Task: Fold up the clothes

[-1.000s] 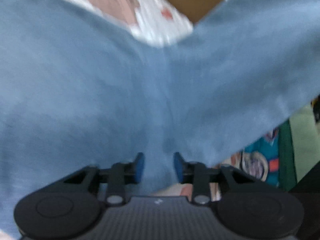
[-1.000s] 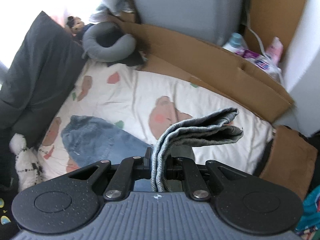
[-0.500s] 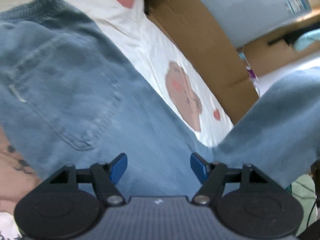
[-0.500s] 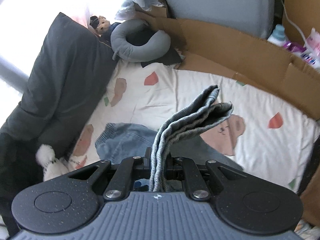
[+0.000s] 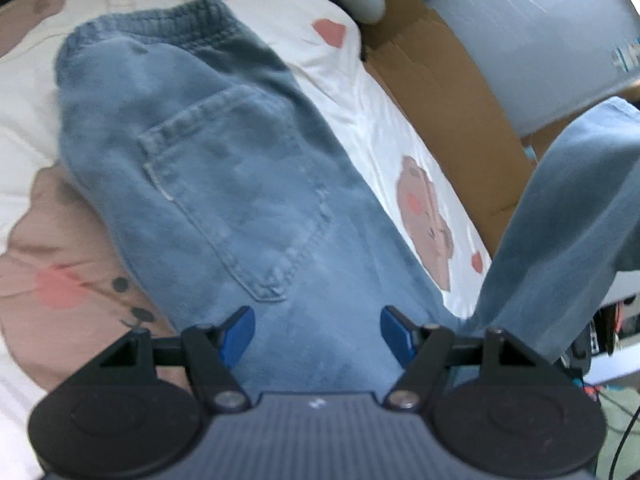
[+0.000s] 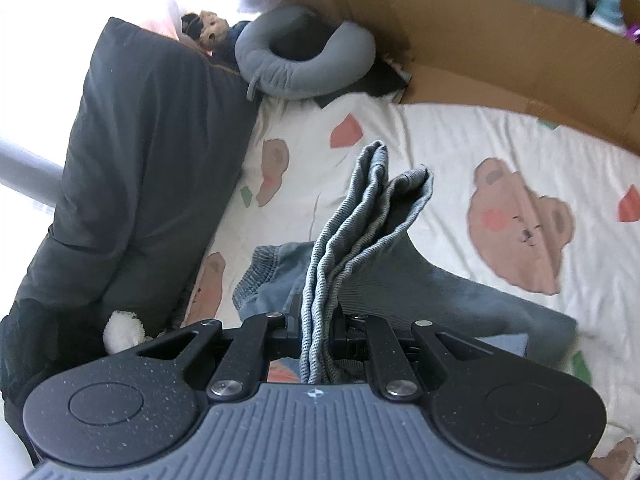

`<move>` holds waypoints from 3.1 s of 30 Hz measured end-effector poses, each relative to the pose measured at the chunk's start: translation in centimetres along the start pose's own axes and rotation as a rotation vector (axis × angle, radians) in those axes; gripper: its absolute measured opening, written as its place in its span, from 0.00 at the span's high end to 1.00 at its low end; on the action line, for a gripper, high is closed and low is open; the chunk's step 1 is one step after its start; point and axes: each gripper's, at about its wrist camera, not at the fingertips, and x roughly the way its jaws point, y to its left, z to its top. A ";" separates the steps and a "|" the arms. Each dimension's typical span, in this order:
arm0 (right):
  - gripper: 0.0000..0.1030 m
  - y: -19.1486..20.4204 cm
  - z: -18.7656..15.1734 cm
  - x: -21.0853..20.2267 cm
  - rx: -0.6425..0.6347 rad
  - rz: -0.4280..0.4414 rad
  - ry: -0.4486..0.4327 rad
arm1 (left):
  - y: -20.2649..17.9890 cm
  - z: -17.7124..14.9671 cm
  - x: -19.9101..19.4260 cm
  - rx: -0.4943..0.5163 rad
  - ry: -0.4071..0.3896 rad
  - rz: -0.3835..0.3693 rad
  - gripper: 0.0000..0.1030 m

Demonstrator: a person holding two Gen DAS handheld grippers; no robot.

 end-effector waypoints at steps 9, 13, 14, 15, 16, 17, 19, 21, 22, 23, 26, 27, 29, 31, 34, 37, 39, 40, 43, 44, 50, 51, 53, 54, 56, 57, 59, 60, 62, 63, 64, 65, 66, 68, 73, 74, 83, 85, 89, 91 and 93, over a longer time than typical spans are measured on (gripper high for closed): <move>0.91 0.8 1.9 7.4 0.048 -0.009 0.057 | 1.7 0.0 -1.0 -0.020 -0.028 0.044 0.31; 0.91 1.3 2.3 11.8 0.053 -0.012 0.107 | 2.4 0.3 -1.0 -0.024 -0.041 0.070 0.31; 0.91 1.5 2.3 13.0 0.048 -0.018 0.122 | 2.6 0.4 -0.9 -0.027 -0.042 0.072 0.32; 0.91 1.6 2.3 14.3 0.044 -0.023 0.136 | 2.7 0.5 -0.8 -0.027 -0.043 0.073 0.32; 0.91 1.7 2.4 15.6 0.048 -0.028 0.147 | 2.8 0.5 -0.8 -0.026 -0.046 0.074 0.32; 0.91 1.8 2.4 16.8 0.051 -0.033 0.158 | 2.9 0.6 -0.8 -0.024 -0.048 0.076 0.33; 0.91 2.2 2.5 19.2 0.052 -0.040 0.175 | 3.1 0.7 -0.8 -0.020 -0.053 0.080 0.35; 0.91 2.4 2.7 21.5 0.068 -0.047 0.203 | 3.4 0.7 -0.9 -0.033 -0.055 0.080 0.38; 0.91 2.5 2.8 22.5 0.071 -0.047 0.216 | 3.3 0.8 -1.0 -0.030 -0.060 0.082 0.38; 0.91 2.7 2.9 23.5 0.073 -0.048 0.229 | 3.2 0.8 -1.2 -0.023 -0.067 0.085 0.38; 0.91 2.9 2.9 25.6 0.063 -0.064 0.248 | 2.6 0.9 -1.8 0.008 -0.091 0.096 0.37; 0.91 2.9 3.0 26.3 0.065 -0.069 0.252 | 2.3 1.0 -2.1 0.029 -0.104 0.104 0.37; 0.90 2.8 3.0 27.6 0.073 -0.073 0.266 | 1.7 0.9 -2.6 0.054 -0.140 0.129 0.37; 0.85 2.9 3.1 28.9 0.083 -0.060 0.295 | 1.6 0.7 -2.9 0.036 -0.161 0.116 0.37; 0.71 3.5 3.5 30.9 0.092 -0.013 0.349 | 1.5 0.6 -3.2 0.010 -0.181 0.091 0.37; 0.51 5.3 4.5 31.7 0.056 0.016 0.394 | 1.4 1.0 -3.9 0.017 -0.222 0.118 0.37; 0.42 6.8 5.3 31.0 -0.011 0.035 0.380 | 1.7 1.3 -4.6 0.003 -0.252 0.129 0.37; 0.38 7.3 5.7 30.4 -0.042 0.055 0.374 | 1.8 1.5 -4.9 -0.005 -0.262 0.133 0.37; 0.33 7.6 6.7 28.8 -0.095 0.100 0.353 | 2.0 1.8 -5.1 -0.014 -0.272 0.145 0.37; 0.32 7.4 7.0 28.2 -0.110 0.112 0.344 | 2.1 1.9 -5.1 -0.018 -0.271 0.143 0.37; 0.30 3.8 7.1 25.6 -0.205 0.102 0.323 | 1.6 1.7 -4.0 -0.032 -0.248 0.080 0.36; 0.30 3.0 7.1 25.2 -0.217 0.090 0.317 | 1.4 1.7 -3.8 -0.031 -0.251 0.064 0.34; 0.30 1.1 6.7 24.7 -0.213 0.082 0.319 | 0.7 1.9 -3.5 -0.042 -0.257 0.030 0.34; 0.30 0.1 6.5 24.4 -0.212 0.078 0.319 | 0.5 2.1 -3.4 -0.062 -0.265 0.020 0.33; 0.30 -1.7 5.9 24.3 -0.211 0.078 0.311 | 0.0 2.3 -2.9 -0.100 -0.288 0.007 0.33; 0.30 -2.6 5.7 24.2 -0.211 0.078 0.307 | -0.3 2.4 -2.6 -0.110 -0.294 0.000 0.33; 0.30 -4.0 5.1 24.3 -0.224 0.082 0.290 | -0.9 2.6 -2.0 -0.121 -0.303 -0.012 0.33; 0.30 -4.7 4.7 24.3 -0.226 0.090 0.281 | -1.2 2.8 -1.7 -0.122 -0.310 -0.016 0.33; 0.31 -6.0 3.9 24.5 -0.232 0.104 0.264 | -1.8 3.1 -1.0 -0.123 -0.323 -0.025 0.33; 0.31 -6.5 3.4 24.6 -0.242 0.112 0.257 | -1.8 3.2 -0.8 -0.136 -0.332 -0.023 0.33; 0.31 -7.0 2.9 24.7 -0.255 0.126 0.249 | -1.7 3.3 -0.5 -0.153 -0.342 -0.018 0.33; 0.32 -7.1 2.4 24.9 -0.268 0.139 0.244 | -1.6 3.4 -0.3 -0.176 -0.352 -0.021 0.34; 0.33 -7.2 2.0 25.1 -0.281 0.152 0.240 | -1.4 3.5 0.0 -0.201 -0.361 -0.027 0.36; 0.38 -7.2 1.0 25.7 -0.319 0.158 0.231 | -1.3 3.5 0.3 -0.215 -0.376 -0.020 0.37; 0.39 -7.3 -0.5 27.4 -0.376 0.119 0.191 | 0.1 3.1 1.6 -0.293 -0.359 -0.008 0.54; 0.40 -7.4 -0.8 27.7 -0.387 0.107 0.184 | 0.3 3.0 1.7 -0.304 -0.359 -0.013 0.60; 0.96 -6.4 -2.4 28.7 -0.430 0.140 0.193 | 1.4 2.7 -0.4 -0.295 -0.414 -0.021 0.88; 0.96 -5.8 -2.7 28.3 -0.437 0.163 0.204 | 1.9 2.6 -1.2 -0.297 -0.423 -0.012 0.89; 0.96 -4.3 -4.1 27.3 -0.472 0.201 0.212 | 2.9 2.6 -2.8 -0.275 -0.430 0.011 0.89; 0.96 -3.6 -4.9 26.9 -0.483 0.212 0.211 | 3.5 2.7 -3.3 -0.275 -0.437 0.030 0.89; 0.96 -2.6 -5.8 26.8 -0.496 0.228 0.212 | 4.3 2.8 -3.6 -0.281 -0.447 0.052 0.90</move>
